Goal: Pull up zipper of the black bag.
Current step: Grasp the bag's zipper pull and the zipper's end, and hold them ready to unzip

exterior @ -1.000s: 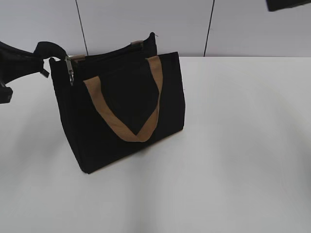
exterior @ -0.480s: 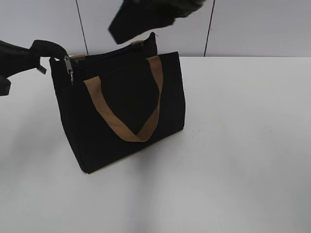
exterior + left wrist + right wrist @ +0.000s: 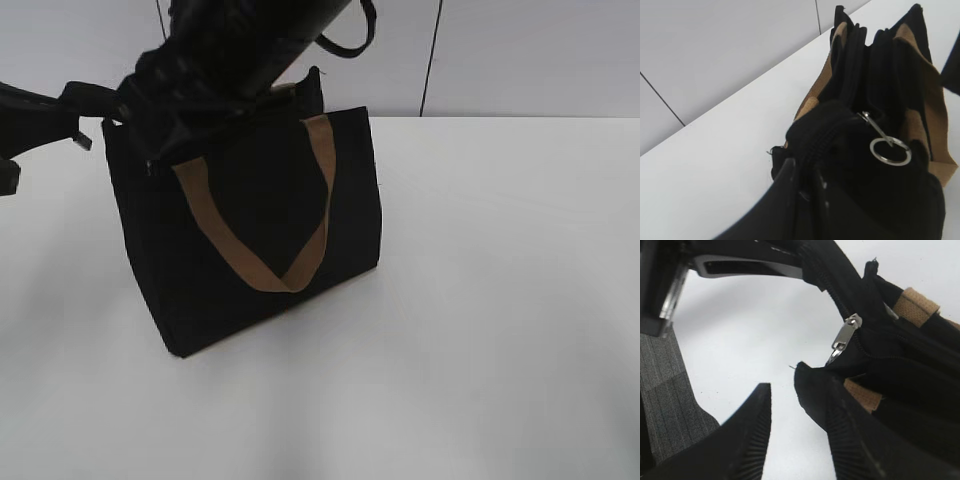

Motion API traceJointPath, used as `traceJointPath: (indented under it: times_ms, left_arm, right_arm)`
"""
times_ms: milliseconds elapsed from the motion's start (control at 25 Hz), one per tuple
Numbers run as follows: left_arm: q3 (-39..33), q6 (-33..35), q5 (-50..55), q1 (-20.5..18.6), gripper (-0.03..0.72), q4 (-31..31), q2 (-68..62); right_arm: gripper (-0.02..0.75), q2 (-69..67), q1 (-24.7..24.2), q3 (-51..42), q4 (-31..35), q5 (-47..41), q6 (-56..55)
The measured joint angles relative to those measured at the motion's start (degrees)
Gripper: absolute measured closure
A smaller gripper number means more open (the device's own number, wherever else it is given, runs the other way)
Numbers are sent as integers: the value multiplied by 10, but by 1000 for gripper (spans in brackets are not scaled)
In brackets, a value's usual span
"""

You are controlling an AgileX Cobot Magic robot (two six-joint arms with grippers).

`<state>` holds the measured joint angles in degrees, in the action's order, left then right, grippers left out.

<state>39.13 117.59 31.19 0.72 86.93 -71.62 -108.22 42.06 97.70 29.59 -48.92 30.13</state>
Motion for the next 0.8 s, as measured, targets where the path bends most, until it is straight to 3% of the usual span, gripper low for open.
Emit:
traceJointPath:
  times_ms: [400, 800]
  left_arm:
    - [0, 0, -31, 0, 660, -1, 0]
    - [0, 0, 1, 0, 660, -1, 0]
  right_arm:
    - [458, -40, 8, 3, -14, 71, -53]
    - [458, -64, 8, 3, -14, 87, -63]
